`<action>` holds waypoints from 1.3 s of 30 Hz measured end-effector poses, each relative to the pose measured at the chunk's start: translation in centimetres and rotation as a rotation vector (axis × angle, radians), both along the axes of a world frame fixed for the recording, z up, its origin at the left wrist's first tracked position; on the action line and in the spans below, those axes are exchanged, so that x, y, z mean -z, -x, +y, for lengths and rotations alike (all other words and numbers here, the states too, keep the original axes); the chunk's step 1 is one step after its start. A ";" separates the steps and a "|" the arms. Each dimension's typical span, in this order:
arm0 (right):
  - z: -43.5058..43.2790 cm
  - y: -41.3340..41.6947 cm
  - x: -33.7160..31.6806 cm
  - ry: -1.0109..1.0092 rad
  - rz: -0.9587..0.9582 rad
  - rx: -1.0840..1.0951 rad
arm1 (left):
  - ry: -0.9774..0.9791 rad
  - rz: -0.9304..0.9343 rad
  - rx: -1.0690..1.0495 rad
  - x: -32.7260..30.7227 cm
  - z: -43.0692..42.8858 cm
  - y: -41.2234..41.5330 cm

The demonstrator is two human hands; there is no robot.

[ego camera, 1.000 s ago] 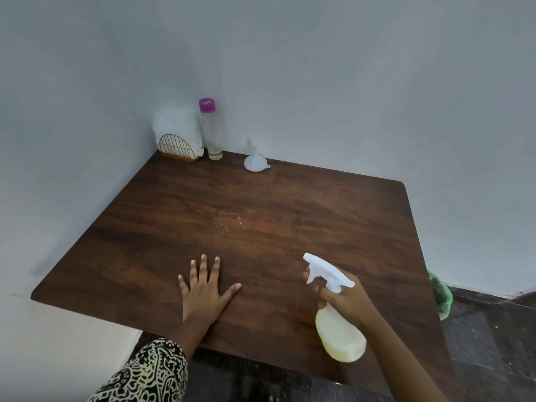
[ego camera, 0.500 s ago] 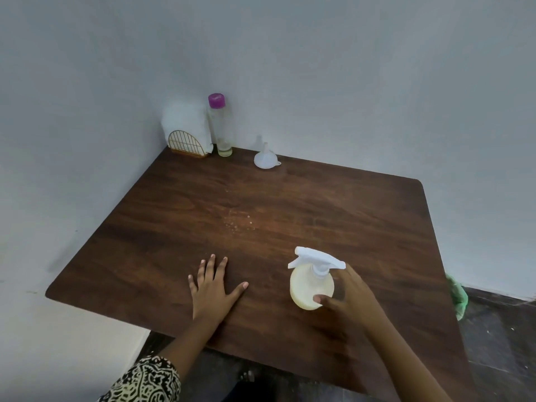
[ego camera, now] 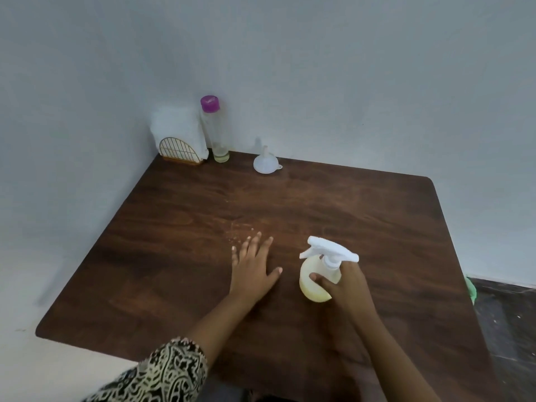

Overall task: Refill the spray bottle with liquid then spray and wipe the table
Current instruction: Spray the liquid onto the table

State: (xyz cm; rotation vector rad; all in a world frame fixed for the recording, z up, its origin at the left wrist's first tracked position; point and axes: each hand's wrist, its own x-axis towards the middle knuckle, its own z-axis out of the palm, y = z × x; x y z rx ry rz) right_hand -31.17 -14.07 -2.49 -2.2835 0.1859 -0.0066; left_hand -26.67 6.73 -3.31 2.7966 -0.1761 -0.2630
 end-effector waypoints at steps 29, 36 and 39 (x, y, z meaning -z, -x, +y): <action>-1.2 -32.7 -0.7 0.125 -0.061 -0.043 | -0.202 0.361 0.115 2.2 -5.1 -18.2; -0.6 -33.3 -1.0 0.092 -0.046 -0.032 | -0.186 0.373 0.104 2.0 -5.0 -18.2; -0.7 -33.3 -1.1 0.084 -0.047 -0.023 | -0.184 0.368 0.106 1.9 -4.9 -18.2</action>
